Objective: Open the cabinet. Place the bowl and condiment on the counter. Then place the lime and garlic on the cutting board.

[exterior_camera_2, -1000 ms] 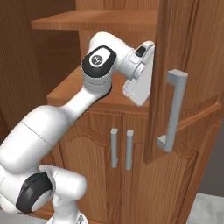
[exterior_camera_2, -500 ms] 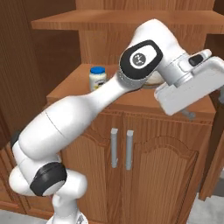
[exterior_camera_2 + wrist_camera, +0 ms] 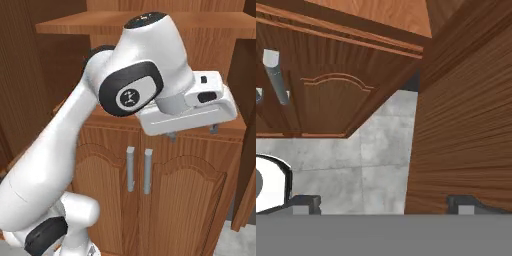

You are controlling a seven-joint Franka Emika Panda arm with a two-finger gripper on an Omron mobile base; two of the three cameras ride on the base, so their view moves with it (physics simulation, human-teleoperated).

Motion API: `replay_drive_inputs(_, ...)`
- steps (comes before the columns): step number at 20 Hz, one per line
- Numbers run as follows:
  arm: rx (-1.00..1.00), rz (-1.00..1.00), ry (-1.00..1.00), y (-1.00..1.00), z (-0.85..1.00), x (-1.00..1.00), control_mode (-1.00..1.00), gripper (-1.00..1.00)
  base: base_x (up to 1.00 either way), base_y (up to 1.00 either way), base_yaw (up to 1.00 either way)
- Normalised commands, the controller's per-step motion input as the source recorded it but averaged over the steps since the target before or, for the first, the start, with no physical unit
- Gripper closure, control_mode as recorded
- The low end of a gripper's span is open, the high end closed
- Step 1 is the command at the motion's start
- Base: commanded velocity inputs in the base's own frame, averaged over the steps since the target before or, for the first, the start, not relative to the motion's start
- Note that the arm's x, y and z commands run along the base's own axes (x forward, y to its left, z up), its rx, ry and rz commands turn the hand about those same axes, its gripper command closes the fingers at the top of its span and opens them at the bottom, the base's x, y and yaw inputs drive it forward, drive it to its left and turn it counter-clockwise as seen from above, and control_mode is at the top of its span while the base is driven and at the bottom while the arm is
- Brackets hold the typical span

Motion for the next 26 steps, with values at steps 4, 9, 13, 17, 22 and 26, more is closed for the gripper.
replay_drive_inputs(4, 0.18, 0.29, -0.39, 1.0, -0.01, 0.18, -1.0, -1.0, 0.0, 0.0, 0.0)
replay_drive_inputs(9, 0.14, 0.15, -0.24, 1.0, 0.27, 0.69, -1.0, -1.0, 0.0, 0.0, 0.0)
replay_drive_inputs(13, 0.04, 0.01, -0.04, 1.0, 0.43, 0.31, -1.0, -1.0, 0.0, 0.0, 0.0)
replay_drive_inputs(17, 0.0, -0.04, 0.09, 0.92, -0.05, 0.0, -1.0, -1.0, 0.0, 0.0, 0.0)
replay_drive_inputs(22, 0.0, 0.0, 0.0, 0.91, -0.26, 0.15, -1.0, -1.0, 0.0, 0.0, 0.0)
replay_drive_inputs(26, 0.14, 0.0, -0.12, 0.81, -0.21, 0.28, -1.0, -1.0, 0.0, 0.0, 0.0)
